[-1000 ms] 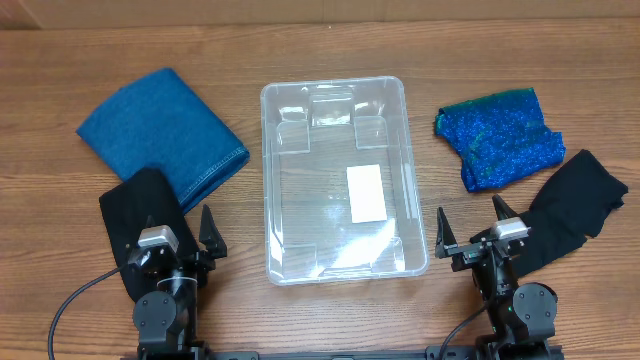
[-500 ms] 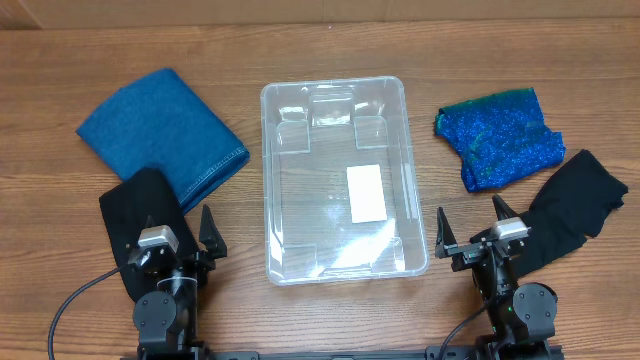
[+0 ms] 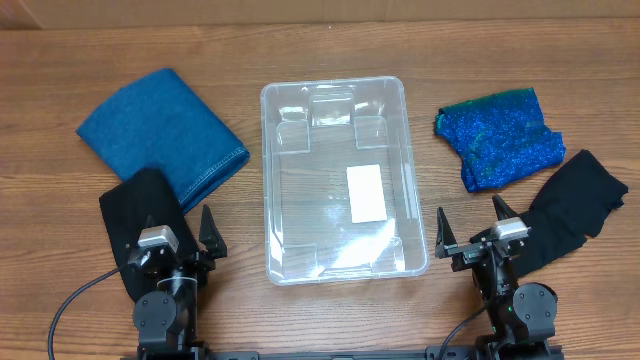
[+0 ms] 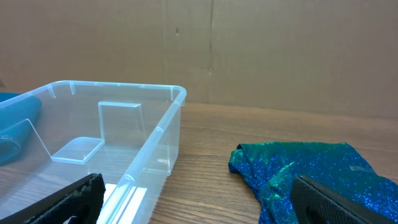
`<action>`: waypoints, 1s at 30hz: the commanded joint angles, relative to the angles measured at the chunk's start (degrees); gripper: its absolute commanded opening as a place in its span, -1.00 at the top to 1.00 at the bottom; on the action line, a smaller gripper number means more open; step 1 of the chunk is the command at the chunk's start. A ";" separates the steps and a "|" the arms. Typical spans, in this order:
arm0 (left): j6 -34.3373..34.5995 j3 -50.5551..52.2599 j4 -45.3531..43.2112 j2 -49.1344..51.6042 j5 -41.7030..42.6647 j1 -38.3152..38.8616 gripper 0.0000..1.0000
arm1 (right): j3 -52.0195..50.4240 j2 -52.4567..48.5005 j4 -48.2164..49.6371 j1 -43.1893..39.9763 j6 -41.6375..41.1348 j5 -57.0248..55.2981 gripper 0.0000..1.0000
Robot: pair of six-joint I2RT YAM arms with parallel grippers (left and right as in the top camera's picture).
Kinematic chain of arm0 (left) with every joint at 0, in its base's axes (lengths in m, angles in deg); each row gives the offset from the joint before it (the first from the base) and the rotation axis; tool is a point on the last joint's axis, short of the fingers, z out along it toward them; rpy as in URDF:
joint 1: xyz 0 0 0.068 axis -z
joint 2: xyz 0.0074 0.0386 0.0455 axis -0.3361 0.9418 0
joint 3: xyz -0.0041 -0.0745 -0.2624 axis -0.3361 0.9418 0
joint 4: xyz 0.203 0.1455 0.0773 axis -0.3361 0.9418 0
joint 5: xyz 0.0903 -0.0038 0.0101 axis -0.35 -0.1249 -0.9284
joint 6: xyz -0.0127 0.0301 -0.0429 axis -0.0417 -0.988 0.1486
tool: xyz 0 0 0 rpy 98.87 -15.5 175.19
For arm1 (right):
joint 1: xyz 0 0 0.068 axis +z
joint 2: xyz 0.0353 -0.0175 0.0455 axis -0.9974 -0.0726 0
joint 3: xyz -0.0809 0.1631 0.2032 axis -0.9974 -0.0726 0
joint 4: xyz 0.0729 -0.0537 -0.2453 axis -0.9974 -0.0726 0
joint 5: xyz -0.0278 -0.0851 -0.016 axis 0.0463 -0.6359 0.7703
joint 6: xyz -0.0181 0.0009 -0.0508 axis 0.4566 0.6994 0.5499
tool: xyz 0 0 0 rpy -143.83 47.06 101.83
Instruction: Pack container
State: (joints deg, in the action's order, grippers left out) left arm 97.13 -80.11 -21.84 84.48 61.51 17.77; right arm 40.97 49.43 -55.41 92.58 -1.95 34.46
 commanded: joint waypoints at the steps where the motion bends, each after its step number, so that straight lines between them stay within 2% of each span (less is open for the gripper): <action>1: 0.20 0.20 -0.11 -0.50 0.07 -0.07 -1.00 | -0.57 0.42 0.20 -0.04 0.04 -0.52 -1.00; 19: 0.22 0.20 -0.07 -0.50 0.31 -0.07 -1.00 | -0.57 0.42 0.15 -0.04 -0.02 -0.09 -1.00; 25: -0.02 -0.22 0.81 0.11 2.29 -0.07 -1.00 | -0.52 0.31 0.35 -0.04 -6.32 -1.07 -1.00; 30: -1.31 -8.81 11.89 4.76 3.41 -0.07 -1.00 | 2.99 -1.22 -0.50 -0.04 -7.37 -4.46 -1.00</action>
State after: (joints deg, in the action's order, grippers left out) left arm 97.07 -82.95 -14.91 86.01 63.72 17.77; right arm 41.02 49.34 -55.89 92.58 -7.91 32.45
